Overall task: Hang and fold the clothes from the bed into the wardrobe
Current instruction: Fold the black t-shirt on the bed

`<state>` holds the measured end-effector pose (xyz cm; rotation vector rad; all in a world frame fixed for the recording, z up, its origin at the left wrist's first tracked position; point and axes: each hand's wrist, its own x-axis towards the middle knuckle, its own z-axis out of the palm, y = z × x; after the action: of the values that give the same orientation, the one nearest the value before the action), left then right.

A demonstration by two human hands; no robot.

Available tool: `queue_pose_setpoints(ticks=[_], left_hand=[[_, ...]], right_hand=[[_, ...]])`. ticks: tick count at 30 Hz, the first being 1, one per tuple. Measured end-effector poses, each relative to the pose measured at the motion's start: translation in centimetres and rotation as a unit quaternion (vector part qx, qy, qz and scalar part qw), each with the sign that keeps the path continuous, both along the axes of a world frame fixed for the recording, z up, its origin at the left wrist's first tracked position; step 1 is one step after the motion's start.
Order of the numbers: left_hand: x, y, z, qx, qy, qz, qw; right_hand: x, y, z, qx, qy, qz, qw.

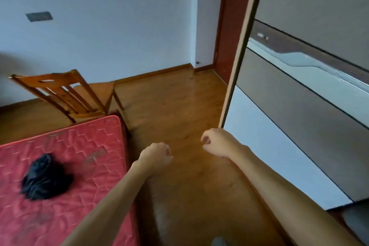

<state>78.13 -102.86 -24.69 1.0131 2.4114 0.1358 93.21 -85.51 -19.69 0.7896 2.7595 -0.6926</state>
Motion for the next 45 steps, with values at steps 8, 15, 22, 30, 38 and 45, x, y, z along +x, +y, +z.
queue_pose_setpoints(ticks=[8,15,22,30,38,45], left_hand=[[-13.5,-2.4,-0.9,-0.017,-0.002,0.128,0.992],[-22.6,-4.0,1.5,-0.026,-0.004,0.289,0.957],[-28.5,-10.4,0.9,-0.037,-0.013,0.407,0.912],[-34.0,-18.0,-5.6,-0.027,-0.066,0.505,0.860],[-42.0,-23.9,-10.9,0.017,-0.133,0.566,0.813],[-44.9,-28.1,-17.6,0.051,-0.173,0.643,0.744]], right_hand=[[-18.8,0.2,-1.8,-0.001,-0.023,0.142,0.990],[-34.4,1.0,-2.4,-0.005,-0.042,0.250,0.967],[-46.0,-4.1,-3.4,-0.034,-0.034,0.361,0.931],[-58.2,-10.1,-7.2,-0.028,-0.091,0.442,0.892],[-68.7,-18.9,-11.5,0.009,-0.157,0.487,0.859],[-74.2,-27.8,-20.0,0.024,-0.212,0.553,0.805]])
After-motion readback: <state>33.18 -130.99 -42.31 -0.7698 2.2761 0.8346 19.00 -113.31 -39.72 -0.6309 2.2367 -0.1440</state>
